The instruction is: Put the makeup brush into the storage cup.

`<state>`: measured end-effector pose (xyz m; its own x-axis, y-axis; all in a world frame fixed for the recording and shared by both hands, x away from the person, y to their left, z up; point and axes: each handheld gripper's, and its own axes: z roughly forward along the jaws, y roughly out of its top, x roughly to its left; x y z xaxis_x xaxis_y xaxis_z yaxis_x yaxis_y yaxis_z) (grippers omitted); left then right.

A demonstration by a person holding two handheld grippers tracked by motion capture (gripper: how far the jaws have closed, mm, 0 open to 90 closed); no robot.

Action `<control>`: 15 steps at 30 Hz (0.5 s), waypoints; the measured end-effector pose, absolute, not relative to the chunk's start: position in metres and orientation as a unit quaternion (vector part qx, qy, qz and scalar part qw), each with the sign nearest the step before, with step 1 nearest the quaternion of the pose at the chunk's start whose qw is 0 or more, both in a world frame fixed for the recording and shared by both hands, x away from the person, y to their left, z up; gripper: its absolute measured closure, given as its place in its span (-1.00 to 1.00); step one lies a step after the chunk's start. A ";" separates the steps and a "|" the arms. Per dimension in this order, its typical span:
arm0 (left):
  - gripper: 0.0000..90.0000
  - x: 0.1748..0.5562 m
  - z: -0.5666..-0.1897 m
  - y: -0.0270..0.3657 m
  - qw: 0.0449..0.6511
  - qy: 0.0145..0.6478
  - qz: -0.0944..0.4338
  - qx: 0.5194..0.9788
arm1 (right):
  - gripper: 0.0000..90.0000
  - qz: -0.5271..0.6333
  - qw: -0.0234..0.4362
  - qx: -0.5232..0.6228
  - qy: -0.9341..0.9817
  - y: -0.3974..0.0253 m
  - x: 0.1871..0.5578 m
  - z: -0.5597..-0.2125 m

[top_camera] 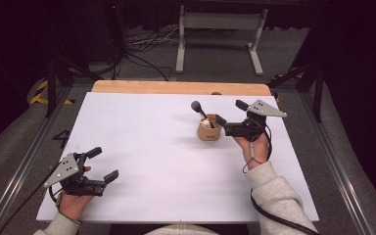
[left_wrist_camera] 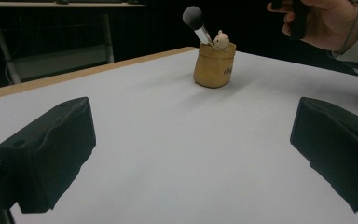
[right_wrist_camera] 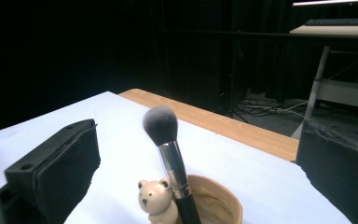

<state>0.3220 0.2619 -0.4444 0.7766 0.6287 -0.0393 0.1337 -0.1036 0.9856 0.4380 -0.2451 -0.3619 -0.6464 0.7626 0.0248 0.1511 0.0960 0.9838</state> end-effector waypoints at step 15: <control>-0.99 0.322 -0.444 0.261 0.614 0.270 0.198 0.715 | -1.00 0.592 0.259 0.266 0.715 -0.264 0.400 -0.352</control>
